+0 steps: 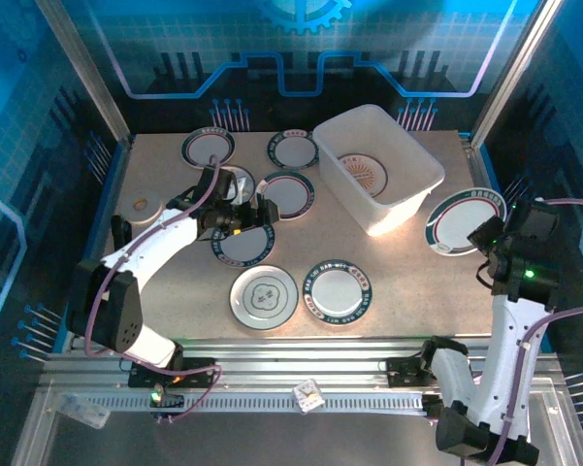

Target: Place the plates into the plastic bin on the countertop

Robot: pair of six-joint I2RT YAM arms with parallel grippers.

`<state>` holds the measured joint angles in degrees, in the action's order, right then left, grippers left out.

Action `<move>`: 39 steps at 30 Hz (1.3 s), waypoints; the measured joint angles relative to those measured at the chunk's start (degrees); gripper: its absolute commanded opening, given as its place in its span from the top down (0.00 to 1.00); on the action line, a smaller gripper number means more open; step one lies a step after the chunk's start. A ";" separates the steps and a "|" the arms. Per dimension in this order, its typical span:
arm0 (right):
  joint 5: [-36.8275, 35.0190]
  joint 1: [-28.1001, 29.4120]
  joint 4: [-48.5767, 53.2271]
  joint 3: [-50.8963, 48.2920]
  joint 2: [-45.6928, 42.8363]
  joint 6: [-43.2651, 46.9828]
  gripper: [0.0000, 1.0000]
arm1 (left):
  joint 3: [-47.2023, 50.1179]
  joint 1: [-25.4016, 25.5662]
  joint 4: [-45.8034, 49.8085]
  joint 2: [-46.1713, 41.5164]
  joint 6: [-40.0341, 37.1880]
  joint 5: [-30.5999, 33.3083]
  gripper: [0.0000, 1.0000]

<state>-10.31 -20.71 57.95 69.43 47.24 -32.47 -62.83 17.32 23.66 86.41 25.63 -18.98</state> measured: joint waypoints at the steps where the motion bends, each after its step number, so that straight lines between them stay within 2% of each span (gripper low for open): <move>1: 0.02 0.02 0.09 1.22 0.00 0.02 1.00 | 0.00 0.00 0.00 -0.20 0.00 0.00 0.01; 11: 4.85 1.27 -0.76 11.54 3.43 -2.71 1.00 | 0.00 0.07 0.00 -1.77 1.49 -0.68 0.01; 20: 2.34 16.68 -8.37 16.48 15.47 -5.11 1.00 | -0.02 0.07 0.02 -1.77 1.73 -1.03 0.01; 25: 0.46 22.21 -12.59 18.69 24.41 -5.31 1.00 | -0.81 0.07 0.42 -1.77 1.70 -1.01 0.01; 39: -2.36 25.62 -26.93 20.37 44.04 -12.20 1.00 | -8.46 0.11 0.42 5.01 2.64 -1.33 0.01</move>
<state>-12.67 4.91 31.03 89.80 91.29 -44.66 -71.29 17.43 24.08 91.42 28.27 -20.32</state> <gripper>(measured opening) 0.065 0.992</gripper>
